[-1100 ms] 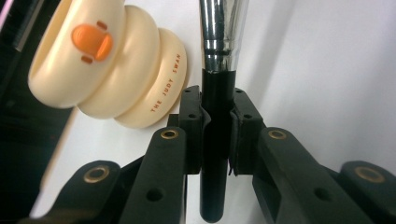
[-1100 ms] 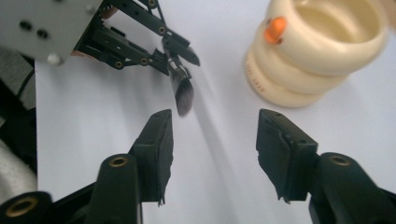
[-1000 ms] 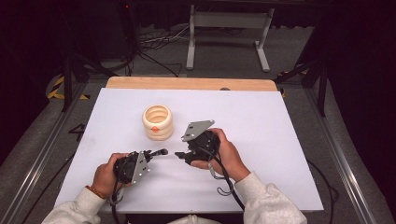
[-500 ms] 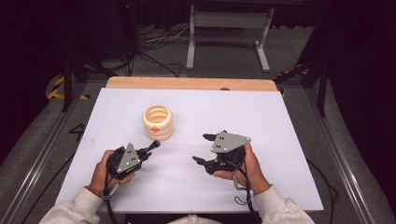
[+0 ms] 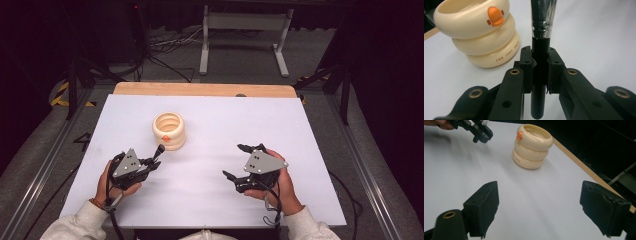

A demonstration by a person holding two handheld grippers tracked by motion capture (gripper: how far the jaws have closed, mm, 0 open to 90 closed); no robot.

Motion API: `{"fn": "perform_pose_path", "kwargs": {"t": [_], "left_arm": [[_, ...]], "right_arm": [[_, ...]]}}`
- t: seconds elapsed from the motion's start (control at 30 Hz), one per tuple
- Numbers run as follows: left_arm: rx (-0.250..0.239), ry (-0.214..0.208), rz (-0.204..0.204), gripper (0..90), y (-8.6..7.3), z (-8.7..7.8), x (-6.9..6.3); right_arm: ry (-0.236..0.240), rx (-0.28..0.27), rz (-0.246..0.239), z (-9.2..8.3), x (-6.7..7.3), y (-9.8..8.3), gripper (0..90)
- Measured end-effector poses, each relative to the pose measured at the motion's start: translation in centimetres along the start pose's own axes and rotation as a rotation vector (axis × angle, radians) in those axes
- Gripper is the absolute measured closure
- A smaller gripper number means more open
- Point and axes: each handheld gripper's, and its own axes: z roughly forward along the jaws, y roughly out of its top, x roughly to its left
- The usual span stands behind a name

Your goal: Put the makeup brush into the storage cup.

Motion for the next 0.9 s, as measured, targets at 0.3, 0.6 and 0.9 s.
{"fn": "perform_pose_path", "kwargs": {"t": [0.3,0.6,0.9], "left_arm": [[-0.063,-0.025,-0.069,78.7,0.0,-0.9,0.9],[-0.099,-0.031,-0.088,78.7,0.3,-1.2,1.2],[-0.146,-0.019,-0.103,78.7,0.8,-1.6,1.6]], "right_arm": [[-0.057,-0.028,0.011,-1.0,-0.4,-2.2,11.0],[-0.101,-0.025,0.033,-2.1,-0.8,-4.5,10.6],[-0.157,-0.061,0.067,-3.5,-1.2,-6.4,7.2]]}}
